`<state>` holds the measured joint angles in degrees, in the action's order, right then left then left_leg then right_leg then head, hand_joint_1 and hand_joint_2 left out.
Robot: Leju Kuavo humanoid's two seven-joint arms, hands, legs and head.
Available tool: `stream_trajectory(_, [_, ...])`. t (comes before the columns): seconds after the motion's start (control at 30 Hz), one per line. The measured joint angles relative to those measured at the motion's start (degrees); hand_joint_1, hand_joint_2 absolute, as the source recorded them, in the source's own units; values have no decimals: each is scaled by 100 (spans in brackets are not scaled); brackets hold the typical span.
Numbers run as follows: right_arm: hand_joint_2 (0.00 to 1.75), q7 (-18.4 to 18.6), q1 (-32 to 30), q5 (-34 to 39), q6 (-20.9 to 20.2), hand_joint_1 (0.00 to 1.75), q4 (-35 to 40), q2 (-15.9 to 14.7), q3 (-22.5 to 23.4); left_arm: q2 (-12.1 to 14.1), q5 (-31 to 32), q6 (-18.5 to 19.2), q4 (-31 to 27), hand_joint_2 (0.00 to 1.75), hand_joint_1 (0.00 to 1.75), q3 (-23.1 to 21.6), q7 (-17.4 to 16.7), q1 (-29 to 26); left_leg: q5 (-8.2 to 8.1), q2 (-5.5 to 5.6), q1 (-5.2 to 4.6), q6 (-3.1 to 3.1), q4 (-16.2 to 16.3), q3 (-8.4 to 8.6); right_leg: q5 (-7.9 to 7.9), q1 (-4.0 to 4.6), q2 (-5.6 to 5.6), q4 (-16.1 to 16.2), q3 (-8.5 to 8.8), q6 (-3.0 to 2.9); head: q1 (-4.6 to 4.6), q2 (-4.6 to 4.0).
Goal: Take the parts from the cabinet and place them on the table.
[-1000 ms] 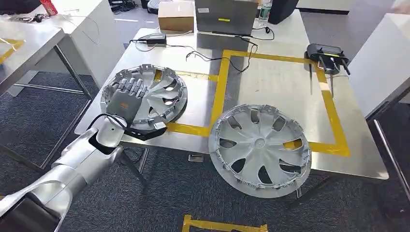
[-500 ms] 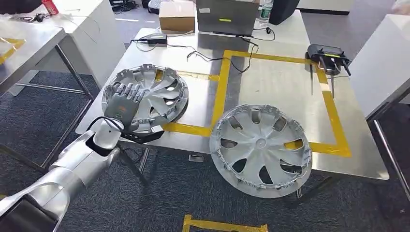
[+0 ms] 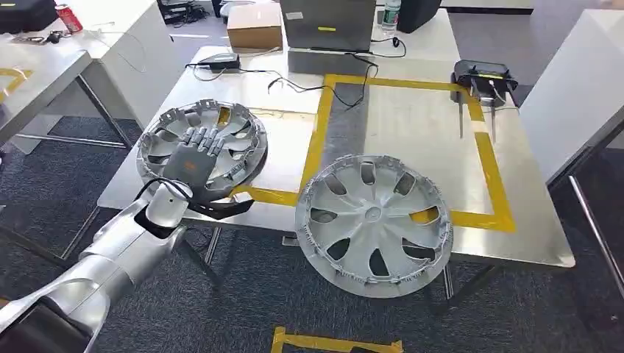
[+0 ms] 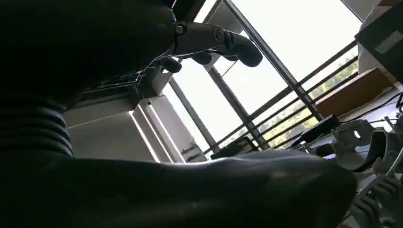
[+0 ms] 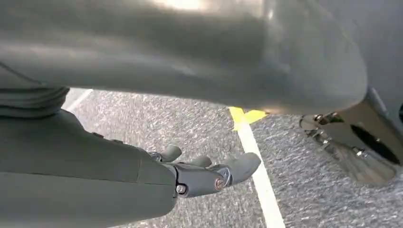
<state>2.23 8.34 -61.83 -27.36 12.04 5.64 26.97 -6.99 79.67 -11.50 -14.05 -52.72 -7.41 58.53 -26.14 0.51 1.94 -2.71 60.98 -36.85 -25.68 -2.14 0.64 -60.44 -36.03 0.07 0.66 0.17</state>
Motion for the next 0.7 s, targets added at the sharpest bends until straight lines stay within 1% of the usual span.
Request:
stream_trajectory(0.03, [0, 2, 0, 4, 0, 0, 0, 0, 0, -2, 17, 2, 0, 0, 0, 4, 15, 3, -272, -21, -11, 8, 270, -94, 35, 10, 0, 8, -31, -50, 4, 0])
stream_trajectory(0.07, [0, 2, 1, 7, 0, 0, 0, 0, 0, -13, 22, 7, -2, 0, 0, 15, 37, 6, -552, -20, -21, 10, 659, -224, 67, 25, -6, 9, -75, -83, 7, 0])
stream_trajectory(0.1, [0, 0, 1, 11, 0, 0, 0, 0, 0, -30, 26, 13, -2, 0, 0, 20, 46, 5, -796, -20, -35, 17, 1081, -356, 103, 49, -16, 8, -125, -108, 7, 0])
stream_trajectory(0.13, [0, -7, 0, 15, 0, 0, 0, 0, 0, -42, 28, 30, 0, 0, 0, 20, 61, 3, -971, -21, -46, 27, 1446, -450, 144, 78, -27, 7, -180, -127, 7, 0])
stream_trajectory(0.17, [0, -9, -1, 20, 0, 0, 0, 0, 0, -55, 35, 50, -2, 0, 0, 20, 72, 1, -1000, -20, -60, 49, 1591, -439, 188, 105, -27, 6, -235, -138, 7, 0])
stream_trajectory(0.2, [0, -15, -1, 26, 0, 0, 0, 0, 2, -70, 44, 61, -2, 0, 0, 20, 81, 2, -899, -20, -83, 97, 1479, -298, 242, 132, -26, 6, -303, -144, 7, 0])
stream_trajectory(0.23, [0, -24, 0, 33, 0, 0, 0, -4, 2, -94, 44, 61, -4, 0, 0, 22, 87, 5, -721, -19, -110, 157, 1162, -53, 296, 155, -23, 5, -365, -147, 7, 0])
stream_trajectory(0.27, [0, -26, 0, 35, 0, 0, 0, -7, 2, -103, 44, 61, -9, 0, 0, 22, 92, 13, -556, -18, -143, 223, 734, 257, 346, 174, -17, 6, -418, -146, 7, 0])
stream_trajectory(0.3, [0, -26, 0, 53, 0, 0, 0, -7, 2, -122, 46, 61, -20, 0, 0, 22, 96, 31, -507, -13, -191, 310, 248, 612, 401, 185, -14, 4, -454, -134, 7, 0])
stream_trajectory(0.33, [0, -24, -7, 66, 0, 0, 0, -4, 2, -144, 50, 61, -35, 0, 0, 24, 105, 48, -695, -26, -224, 357, -72, 793, 451, 203, -19, 8, -480, -95, 0, 0])
stream_trajectory(0.37, [0, -22, -10, 72, 0, 0, 0, -9, 2, -186, 61, 61, -46, 0, 0, 24, 112, 52, -550, -30, -240, 291, -42, 759, 496, 176, -36, 44, -453, -56, -9, 0])
stream_trajectory(0.4, [0, -24, -6, 92, 0, 0, 0, -11, 2, -203, 63, 61, -46, 0, 0, 24, 122, 64, -551, -23, -268, 306, -96, 717, 541, 158, -42, 63, -440, -12, 0, 0])
stream_trajectory(0.43, [0, -26, -2, 109, 0, 0, 0, -9, 2, -232, 66, 63, -48, 0, 0, 24, 133, 70, -499, -23, -295, 334, -93, 700, 612, 136, -43, 112, -428, 27, 0, 0])
stream_trajectory(0.47, [0, -33, -15, 116, 0, 0, 0, -11, 2, -243, 70, 68, -48, 0, 0, 24, 142, 66, -410, -28, -266, 391, -173, 679, 679, 167, -38, 174, -437, 87, 2, 0])
stream_trajectory(0.5, [0, -33, -22, 118, 2, 0, 0, -13, 2, -266, 74, 70, -46, 0, 0, 24, 144, 74, -303, -72, -225, 415, -220, 681, 582, 127, -31, 137, -466, 94, 4, 0])
stream_trajectory(0.53, [0, -31, -30, 118, 0, 0, 0, -13, 2, -295, 76, 72, -48, 0, 0, 24, 144, 80, -223, -63, -222, 459, -250, 612, 270, 135, -38, -22, -545, 116, -7, 0])
stream_trajectory(0.57, [0, -33, -31, 116, -11, 0, 0, -13, 2, -315, 76, 72, -50, 0, 0, 24, 146, 83, -124, -70, -217, 495, -250, 513, -140, 129, -37, -409, -662, 140, -11, 0])
stream_trajectory(0.6, [0, -42, -30, 116, -11, 0, 0, -13, 2, -326, 76, 74, -46, 0, 0, 24, 144, 81, -55, -70, -217, 497, -247, 420, -445, 123, -38, -835, -773, 163, -11, 0])
stream_trajectory(0.63, [0, -52, -29, 118, -7, 0, 0, -15, 2, -328, 77, 74, -44, 0, 0, 24, 146, 71, 11, -74, -218, 492, -239, 328, -634, 120, -38, -1245, -858, 188, -11, 0])
stream_trajectory(0.67, [0, -52, -28, 118, -4, 0, 0, -17, 2, -328, 76, 74, -37, 0, 0, 24, 146, 60, 82, -85, -217, 486, -228, 222, -672, 118, -38, -1544, -877, 207, -9, 0])
stream_trajectory(0.7, [0, -52, -31, 116, -4, 0, 0, -22, 2, -328, 76, 79, -31, 0, 0, 24, 144, 49, 147, -91, -212, 475, -215, 123, -559, 112, -39, -1559, -771, 223, -11, 0])
